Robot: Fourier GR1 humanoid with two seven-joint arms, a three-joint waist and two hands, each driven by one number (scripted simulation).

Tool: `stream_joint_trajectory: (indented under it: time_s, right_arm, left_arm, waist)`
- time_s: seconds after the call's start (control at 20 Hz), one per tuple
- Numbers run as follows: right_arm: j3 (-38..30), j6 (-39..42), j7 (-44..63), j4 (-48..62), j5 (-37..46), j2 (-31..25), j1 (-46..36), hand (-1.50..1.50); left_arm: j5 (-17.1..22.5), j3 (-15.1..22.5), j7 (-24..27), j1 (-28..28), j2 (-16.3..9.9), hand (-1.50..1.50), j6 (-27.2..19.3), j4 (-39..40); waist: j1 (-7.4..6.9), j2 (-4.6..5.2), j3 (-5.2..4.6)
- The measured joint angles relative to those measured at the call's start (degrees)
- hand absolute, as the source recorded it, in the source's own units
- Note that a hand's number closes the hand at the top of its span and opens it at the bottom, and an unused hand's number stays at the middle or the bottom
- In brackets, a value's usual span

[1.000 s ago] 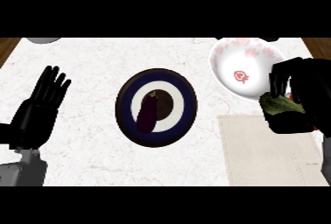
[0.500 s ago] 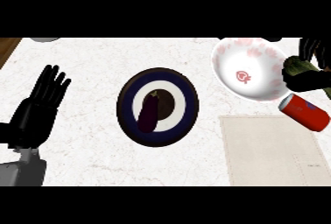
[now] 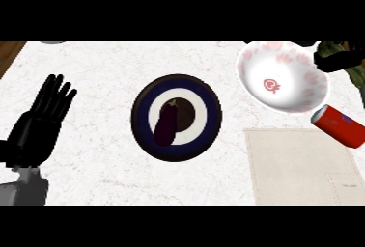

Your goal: Pick the squash from the placemat and place it in the bowl

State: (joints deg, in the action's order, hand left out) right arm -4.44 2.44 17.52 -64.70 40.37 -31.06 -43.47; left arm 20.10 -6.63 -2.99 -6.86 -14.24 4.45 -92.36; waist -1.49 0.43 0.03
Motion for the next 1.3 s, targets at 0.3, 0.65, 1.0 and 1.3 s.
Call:
stream_joint_trajectory:
  time_s: [0.3, 0.65, 1.0, 1.3]
  right_arm:
    - [-0.90, -3.81, -8.48, 20.74, 2.97, -0.09, -7.84, 1.50]
    - [-3.53, -3.61, -10.58, 37.67, 2.81, 1.42, -11.95, -1.50]
    - [-9.11, -2.30, -21.51, 44.91, -2.35, 1.04, -14.84, -1.50]
    - [-19.70, -5.28, -28.45, 45.76, -12.53, 1.20, -15.81, -1.50]
  left_arm:
    - [-1.48, 1.17, 0.29, -2.46, 1.46, 0.00, -0.96, 1.47]
    - [-1.46, 1.69, -0.75, -3.94, 1.61, 0.00, -0.79, 1.38]
    - [-1.58, 1.53, -0.94, -4.88, 1.58, 0.00, -0.85, 1.43]
    - [-0.77, 0.59, -1.54, -4.54, 1.02, 0.00, -0.49, 1.40]
  waist:
    - [-0.78, 0.41, 0.01]
    - [-2.10, 0.99, 0.09]
    - [-2.42, 1.23, 0.20]
    - [-2.03, 1.11, 0.25]
